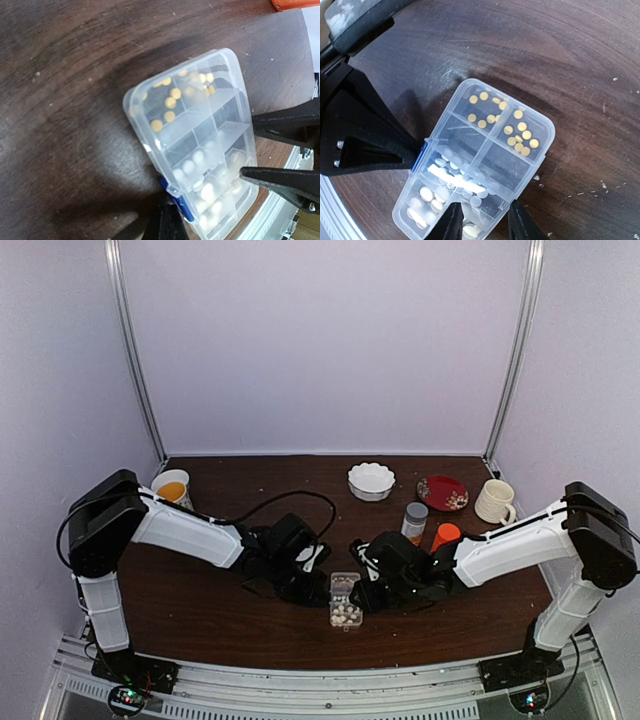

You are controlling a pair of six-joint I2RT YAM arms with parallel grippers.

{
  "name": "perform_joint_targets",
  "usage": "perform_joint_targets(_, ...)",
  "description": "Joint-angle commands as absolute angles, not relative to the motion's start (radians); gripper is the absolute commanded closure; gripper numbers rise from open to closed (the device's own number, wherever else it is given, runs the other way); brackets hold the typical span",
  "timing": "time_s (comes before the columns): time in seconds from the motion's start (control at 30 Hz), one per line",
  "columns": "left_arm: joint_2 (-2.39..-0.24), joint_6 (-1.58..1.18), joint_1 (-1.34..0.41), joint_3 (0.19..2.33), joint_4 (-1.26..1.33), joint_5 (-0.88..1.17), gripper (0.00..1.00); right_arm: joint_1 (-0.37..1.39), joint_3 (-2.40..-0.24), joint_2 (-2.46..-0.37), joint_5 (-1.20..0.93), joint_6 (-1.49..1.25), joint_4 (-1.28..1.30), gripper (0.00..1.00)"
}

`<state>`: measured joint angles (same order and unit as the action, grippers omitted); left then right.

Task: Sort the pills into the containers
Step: Close the lid of the pill container, then reset both arms

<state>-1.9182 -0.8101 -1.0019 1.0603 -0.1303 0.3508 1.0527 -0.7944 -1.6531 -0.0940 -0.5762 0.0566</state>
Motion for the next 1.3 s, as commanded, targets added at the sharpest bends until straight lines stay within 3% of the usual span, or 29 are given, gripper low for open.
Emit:
perform_joint_targets(0.0, -1.968, -0.811, -1.049, 1.070, 0.151, 0.461, 1.00, 1.067, -0.796, -1.693, -0.136, -0.557, -0.015, 0.68)
perform_joint_targets(0.27, -1.851, -0.762, -1.047, 1.051, -0.137, 0.169, 1.00, 1.031, -0.752, -1.621, -0.068, -0.524, 0.050, 0.67)
perform_joint_targets(0.83, -1.949, -0.848, -1.057, 1.072, 0.102, 0.351, 1.00, 1.035, -0.748, -1.644, -0.155, -0.549, -0.048, 0.65)
perform_joint_targets(1.13, -1.691, -0.779, -1.019, 0.917, 0.014, 0.111, 0.99, 1.034, -0.641, -1.286, 0.140, -0.468, -0.008, 0.50)
perform_joint_targets(1.27, -1.522, -0.725, -0.992, 0.854, -0.073, -0.041, 0.84, 1.034, -0.589, -1.067, 0.352, -0.414, 0.029, 0.47)
